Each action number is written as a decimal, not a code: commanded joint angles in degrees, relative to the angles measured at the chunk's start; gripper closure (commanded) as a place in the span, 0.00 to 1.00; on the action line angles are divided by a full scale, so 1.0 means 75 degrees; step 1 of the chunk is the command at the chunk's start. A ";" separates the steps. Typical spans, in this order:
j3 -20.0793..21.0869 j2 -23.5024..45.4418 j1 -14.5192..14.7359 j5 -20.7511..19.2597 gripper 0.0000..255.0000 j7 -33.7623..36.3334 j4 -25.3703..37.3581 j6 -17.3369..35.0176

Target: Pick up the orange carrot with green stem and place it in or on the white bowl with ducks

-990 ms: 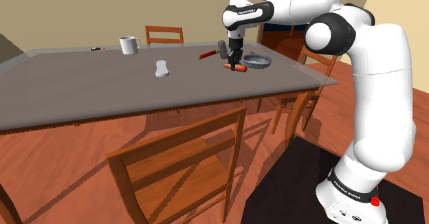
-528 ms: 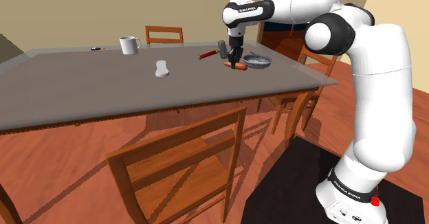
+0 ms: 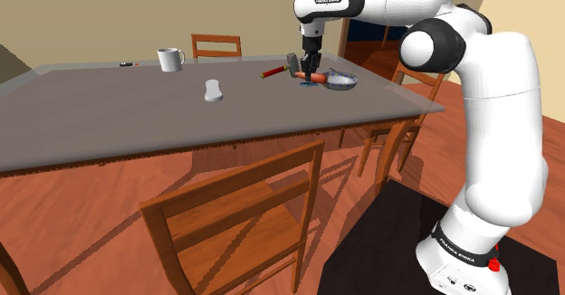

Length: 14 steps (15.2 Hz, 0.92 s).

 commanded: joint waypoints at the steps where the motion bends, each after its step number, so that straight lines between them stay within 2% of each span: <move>1: 0.0001 0.0077 -0.0024 0.0012 1.00 0.0000 0.0354 -0.0279; 7: 0.0005 0.0366 -0.0119 0.0062 1.00 -0.0011 0.1447 -0.1081; 12: 0.0021 0.0799 -0.0249 0.0134 1.00 -0.0016 0.2672 -0.1870; 14: -0.0046 0.0677 -0.0477 0.0140 1.00 -0.0320 0.2463 -0.1779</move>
